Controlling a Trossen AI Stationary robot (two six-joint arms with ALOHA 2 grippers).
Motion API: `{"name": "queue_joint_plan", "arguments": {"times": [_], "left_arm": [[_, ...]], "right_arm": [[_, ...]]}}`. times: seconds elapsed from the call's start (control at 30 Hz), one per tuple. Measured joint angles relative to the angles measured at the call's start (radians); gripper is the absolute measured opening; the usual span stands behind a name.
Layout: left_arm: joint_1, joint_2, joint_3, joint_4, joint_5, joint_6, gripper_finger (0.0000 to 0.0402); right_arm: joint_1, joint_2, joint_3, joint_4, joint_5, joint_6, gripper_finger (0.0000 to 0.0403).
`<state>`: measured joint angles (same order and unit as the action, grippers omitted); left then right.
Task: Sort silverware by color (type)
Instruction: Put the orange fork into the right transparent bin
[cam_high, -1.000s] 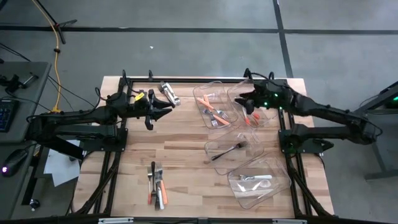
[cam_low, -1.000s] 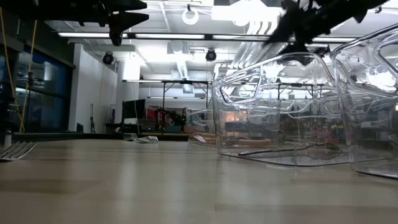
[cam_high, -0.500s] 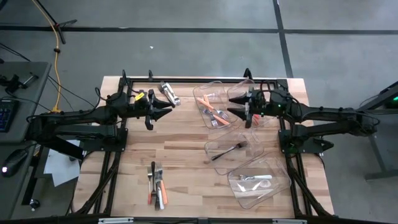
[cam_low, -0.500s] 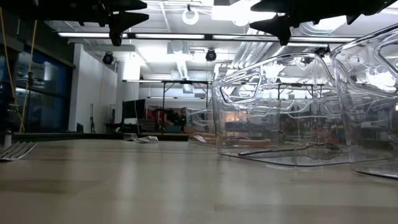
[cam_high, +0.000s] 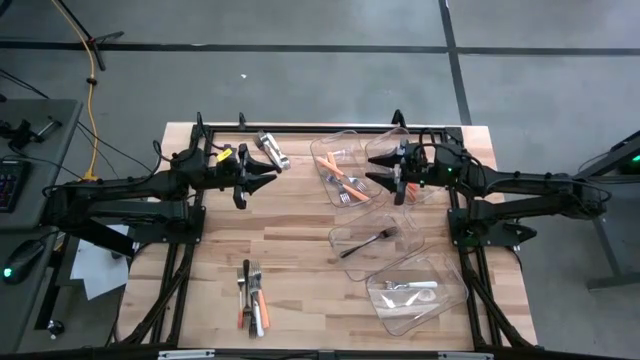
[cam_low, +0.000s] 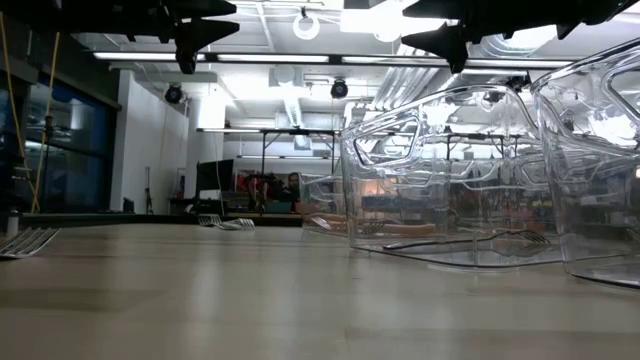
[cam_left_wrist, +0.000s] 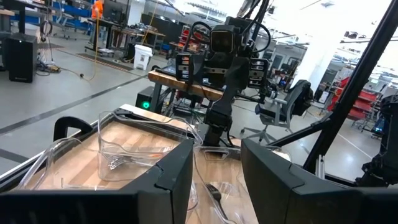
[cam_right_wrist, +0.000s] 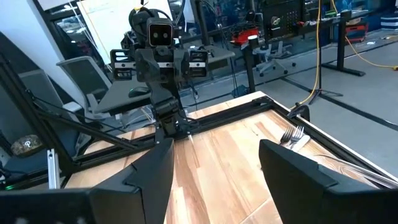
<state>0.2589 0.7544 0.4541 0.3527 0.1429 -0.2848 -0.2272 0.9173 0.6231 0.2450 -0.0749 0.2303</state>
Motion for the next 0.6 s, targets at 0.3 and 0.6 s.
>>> {"name": "queue_joint_plan", "arguments": {"times": [0.3, 0.6], "left_arm": [[-0.002, 0.000, 0.000, -0.002, 0.024, -0.189, 0.0124], [-0.181, -0.004, 0.000, -0.018, 0.179, -0.490, 0.0124]], "right_arm": [[0.000, 0.000, 0.000, 0.000, 0.001, 0.000, 0.0220], [0.000, 0.000, 0.000, 0.000, 0.003, 0.000, 0.0220]]}}
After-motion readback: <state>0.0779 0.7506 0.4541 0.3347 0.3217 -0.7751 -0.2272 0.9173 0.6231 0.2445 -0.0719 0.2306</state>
